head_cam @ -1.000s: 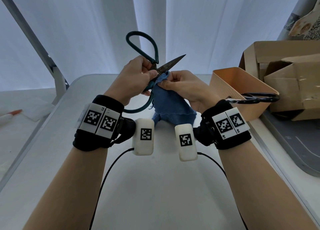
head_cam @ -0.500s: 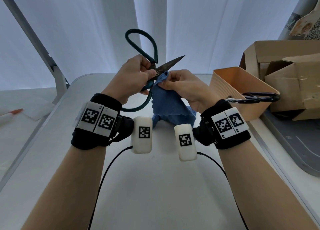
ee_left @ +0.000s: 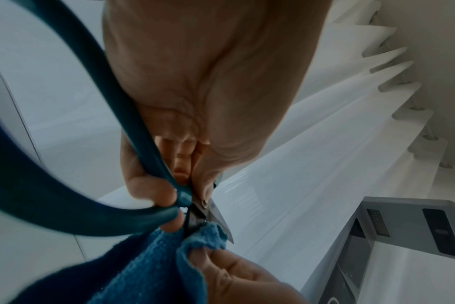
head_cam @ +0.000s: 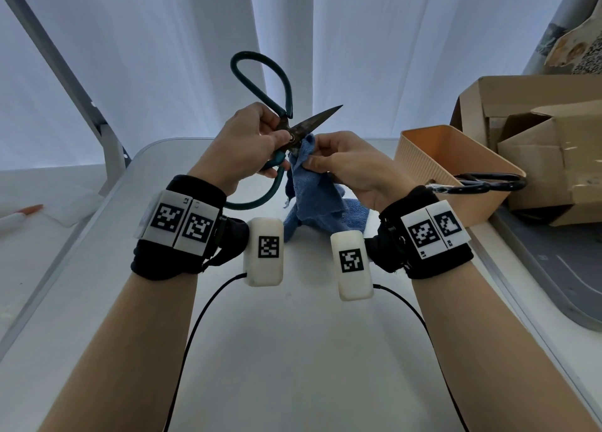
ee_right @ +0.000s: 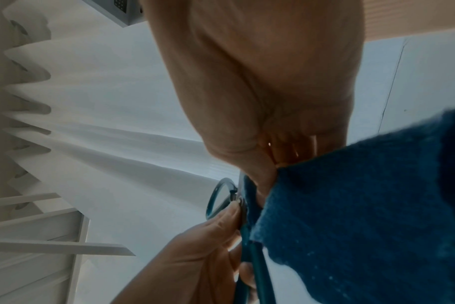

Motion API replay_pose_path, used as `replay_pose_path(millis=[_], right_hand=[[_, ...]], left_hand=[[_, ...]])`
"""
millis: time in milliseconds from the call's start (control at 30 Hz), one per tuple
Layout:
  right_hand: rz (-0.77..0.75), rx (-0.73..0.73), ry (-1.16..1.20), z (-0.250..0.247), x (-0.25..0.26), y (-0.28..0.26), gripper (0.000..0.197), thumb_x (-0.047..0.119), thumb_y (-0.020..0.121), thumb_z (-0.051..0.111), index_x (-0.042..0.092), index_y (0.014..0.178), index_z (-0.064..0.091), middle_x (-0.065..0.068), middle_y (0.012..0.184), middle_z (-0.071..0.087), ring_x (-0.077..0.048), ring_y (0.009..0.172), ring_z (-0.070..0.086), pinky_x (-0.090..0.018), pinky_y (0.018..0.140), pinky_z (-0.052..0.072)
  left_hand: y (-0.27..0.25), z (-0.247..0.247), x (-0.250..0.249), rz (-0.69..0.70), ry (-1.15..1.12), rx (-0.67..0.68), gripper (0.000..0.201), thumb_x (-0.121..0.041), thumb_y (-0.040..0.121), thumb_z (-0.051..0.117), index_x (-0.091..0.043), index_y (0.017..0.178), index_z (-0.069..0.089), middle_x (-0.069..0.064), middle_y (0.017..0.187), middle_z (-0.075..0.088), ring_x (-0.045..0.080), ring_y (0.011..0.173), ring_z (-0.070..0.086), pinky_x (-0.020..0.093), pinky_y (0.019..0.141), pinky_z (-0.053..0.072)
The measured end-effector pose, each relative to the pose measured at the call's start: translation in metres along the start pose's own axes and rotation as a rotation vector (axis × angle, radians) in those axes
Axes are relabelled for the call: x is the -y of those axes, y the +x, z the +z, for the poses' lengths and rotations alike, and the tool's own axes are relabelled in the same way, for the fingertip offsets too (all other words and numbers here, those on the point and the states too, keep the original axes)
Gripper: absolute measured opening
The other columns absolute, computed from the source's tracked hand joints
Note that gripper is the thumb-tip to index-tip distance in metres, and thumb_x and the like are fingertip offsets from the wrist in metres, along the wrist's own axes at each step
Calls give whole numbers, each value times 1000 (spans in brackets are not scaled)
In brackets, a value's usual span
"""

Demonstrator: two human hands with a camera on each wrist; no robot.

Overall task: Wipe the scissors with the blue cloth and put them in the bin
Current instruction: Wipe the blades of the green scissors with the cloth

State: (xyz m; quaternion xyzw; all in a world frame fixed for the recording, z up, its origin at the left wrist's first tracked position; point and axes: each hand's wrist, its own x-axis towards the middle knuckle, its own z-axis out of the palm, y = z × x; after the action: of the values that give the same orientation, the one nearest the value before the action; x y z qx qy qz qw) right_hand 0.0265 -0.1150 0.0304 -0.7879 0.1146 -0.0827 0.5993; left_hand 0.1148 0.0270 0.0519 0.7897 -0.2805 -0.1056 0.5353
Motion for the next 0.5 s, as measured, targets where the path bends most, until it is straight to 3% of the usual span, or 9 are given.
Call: replay_pose_path(millis=[100,200,333,433,500], right_hand=[[10,9,-31,-1,0,-2,13,8,97,61,-4,99,66,-19,98,69,-19,86,62,-28,76,52],[24,-14,-65,0,2,-2,24,22,96,64,13,75,58,-8,79,60,-14,70,55,-23,61,46],[5,5,-21,1,3,-2,19,16,96,64,11,79,60,-13,87,64,-21,79,59,-32,73,50],[-6,26,-8,0,1,-3,24,7,96,62,14,74,59,-5,79,64,-14,73,59,-19,64,49],[7,7,-42,0,2,-3,27,14,96,64,16,71,56,-4,77,61,-12,69,56,-18,60,46]], left_hand=[[0,0,-1,1,-1,-3,13,-10,99,59,-6,110,53,4,92,65,15,61,70,22,47,50],[1,-3,-1,-2,-16,-17,14,-10,99,58,-5,111,53,3,89,64,11,58,69,21,46,50],[1,-4,0,-4,-8,-19,18,-10,99,58,-2,115,54,3,88,65,10,57,69,22,46,51],[1,-3,0,0,1,-23,19,-9,99,58,-2,115,53,4,91,65,13,60,71,23,47,51],[1,-3,0,-1,-3,-27,19,-10,99,58,-2,115,53,3,90,64,12,58,70,22,46,51]])
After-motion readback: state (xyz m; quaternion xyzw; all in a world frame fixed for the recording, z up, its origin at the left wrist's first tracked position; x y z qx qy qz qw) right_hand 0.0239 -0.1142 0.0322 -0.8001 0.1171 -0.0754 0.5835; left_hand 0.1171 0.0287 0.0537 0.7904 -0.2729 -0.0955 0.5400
